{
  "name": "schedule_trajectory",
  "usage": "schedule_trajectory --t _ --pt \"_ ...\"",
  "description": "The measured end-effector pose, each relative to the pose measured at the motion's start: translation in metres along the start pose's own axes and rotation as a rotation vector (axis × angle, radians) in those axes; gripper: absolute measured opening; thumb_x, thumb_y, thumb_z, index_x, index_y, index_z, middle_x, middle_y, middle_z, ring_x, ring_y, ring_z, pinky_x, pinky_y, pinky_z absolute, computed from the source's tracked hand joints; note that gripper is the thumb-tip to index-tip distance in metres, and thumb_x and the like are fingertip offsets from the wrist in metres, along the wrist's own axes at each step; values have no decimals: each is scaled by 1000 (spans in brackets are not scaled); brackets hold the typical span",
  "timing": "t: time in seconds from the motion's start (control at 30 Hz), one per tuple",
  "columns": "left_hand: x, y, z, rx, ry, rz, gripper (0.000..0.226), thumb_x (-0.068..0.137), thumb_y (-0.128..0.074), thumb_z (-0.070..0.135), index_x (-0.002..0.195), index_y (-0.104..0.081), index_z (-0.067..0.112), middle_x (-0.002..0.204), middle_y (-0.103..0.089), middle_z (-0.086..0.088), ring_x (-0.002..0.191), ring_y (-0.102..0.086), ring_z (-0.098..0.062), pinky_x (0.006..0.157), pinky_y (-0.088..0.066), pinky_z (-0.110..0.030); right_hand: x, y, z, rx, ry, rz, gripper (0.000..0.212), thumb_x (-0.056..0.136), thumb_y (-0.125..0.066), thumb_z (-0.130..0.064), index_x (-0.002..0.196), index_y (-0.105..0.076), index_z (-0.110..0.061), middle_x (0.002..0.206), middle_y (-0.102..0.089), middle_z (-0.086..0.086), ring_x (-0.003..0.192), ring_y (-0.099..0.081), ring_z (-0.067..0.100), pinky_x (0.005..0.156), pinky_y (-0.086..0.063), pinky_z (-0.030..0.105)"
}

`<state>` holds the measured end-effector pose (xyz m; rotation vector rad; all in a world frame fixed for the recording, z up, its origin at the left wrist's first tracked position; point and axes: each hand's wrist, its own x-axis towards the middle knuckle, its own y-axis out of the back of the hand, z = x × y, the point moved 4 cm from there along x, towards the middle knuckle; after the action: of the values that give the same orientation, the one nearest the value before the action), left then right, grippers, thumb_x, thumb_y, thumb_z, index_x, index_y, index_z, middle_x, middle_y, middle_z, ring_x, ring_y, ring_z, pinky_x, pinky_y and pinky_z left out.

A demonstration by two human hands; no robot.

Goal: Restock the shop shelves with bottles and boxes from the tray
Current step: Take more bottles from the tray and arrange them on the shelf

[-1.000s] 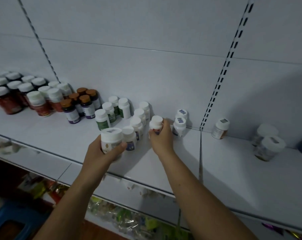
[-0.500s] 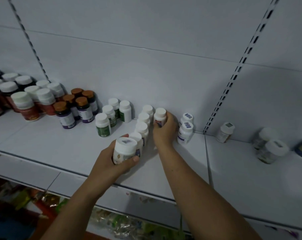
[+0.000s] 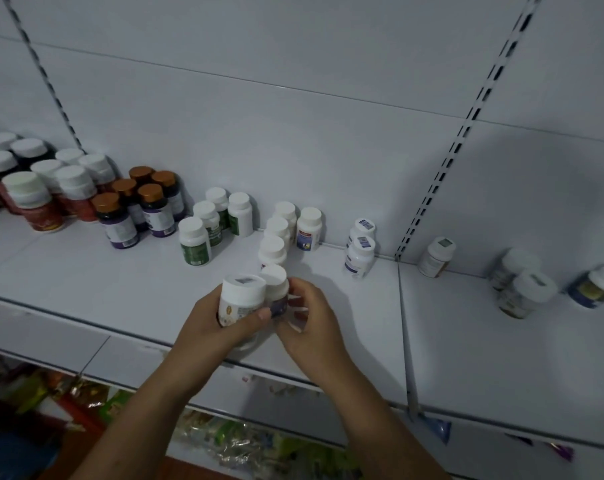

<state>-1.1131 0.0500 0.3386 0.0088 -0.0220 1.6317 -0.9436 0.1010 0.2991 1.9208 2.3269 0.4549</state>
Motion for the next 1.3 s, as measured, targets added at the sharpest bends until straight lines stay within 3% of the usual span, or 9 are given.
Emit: schedule_trajectory --t 0.13,0.27,0.53,0.67,0.73,0.87,0.93,1.03,1.3 --pt "-3 -17 -4 -45 56 -108 52 81 -81 38 128 -71 20 125 -76 -9 118 -71 -30 104 -55 -51 2 20 5 -29 -12 153 51 84 -85 -30 127 -60 -35 122 -66 -8 107 -65 3 85 -57 21" --pt "-1 -27 -2 21 55 -98 57 77 -82 45 127 -70 20 122 -77 -5 117 -72 -27 105 -55 -53 18 33 7 -50 -23 260 51 85 -85 -22 128 -60 -28 122 -66 -5 106 -65 5 88 -57 26" --pt "-14 0 -8 68 60 1 68 65 -82 55 122 -72 21 115 -79 0 108 -75 -18 98 -60 -44 67 26 8 -73 -13 365 42 82 -77 -3 121 -63 -11 108 -70 2 94 -67 14 76 -46 6" --pt "-20 15 -8 44 59 43 70 64 -81 55 126 -71 24 118 -78 1 111 -74 -17 94 -60 -40 75 20 16 -87 1 357 31 88 -60 2 110 -66 -18 107 -70 2 99 -69 15 92 -59 38" --pt "-21 19 -7 35 61 64 70 64 -80 56 126 -70 26 118 -78 3 111 -74 -16 93 -59 -38 75 18 21 -85 2 352 36 89 -58 5 113 -67 -21 111 -70 1 104 -68 13 97 -59 42" --pt "-21 24 -6 16 69 101 69 65 -81 55 126 -71 26 119 -78 2 110 -74 -18 96 -58 -42 80 16 18 -52 -3 378 38 91 -66 -3 128 -62 -14 114 -67 5 100 -67 9 93 -60 36" --pt "-21 23 -4 23 65 99 68 65 -81 56 126 -71 27 119 -78 3 111 -74 -17 96 -58 -41 81 17 10 -39 -12 398 40 92 -71 -2 127 -55 -14 108 -64 5 90 -66 7 85 -57 26" --pt "-22 20 0 29 55 91 70 64 -80 57 126 -70 27 118 -78 3 110 -74 -16 93 -59 -37 83 19 4 -33 -30 436 44 91 -73 -4 123 -47 -19 102 -63 7 87 -66 17 83 -52 27" --pt "-21 14 4 70 71 93 57 65 -80 60 116 -76 37 116 -78 1 106 -75 -22 96 -60 -48 83 17 0 -78 -73 404 28 89 -67 4 90 -48 -16 79 -52 -7 71 -51 1 65 -40 10"
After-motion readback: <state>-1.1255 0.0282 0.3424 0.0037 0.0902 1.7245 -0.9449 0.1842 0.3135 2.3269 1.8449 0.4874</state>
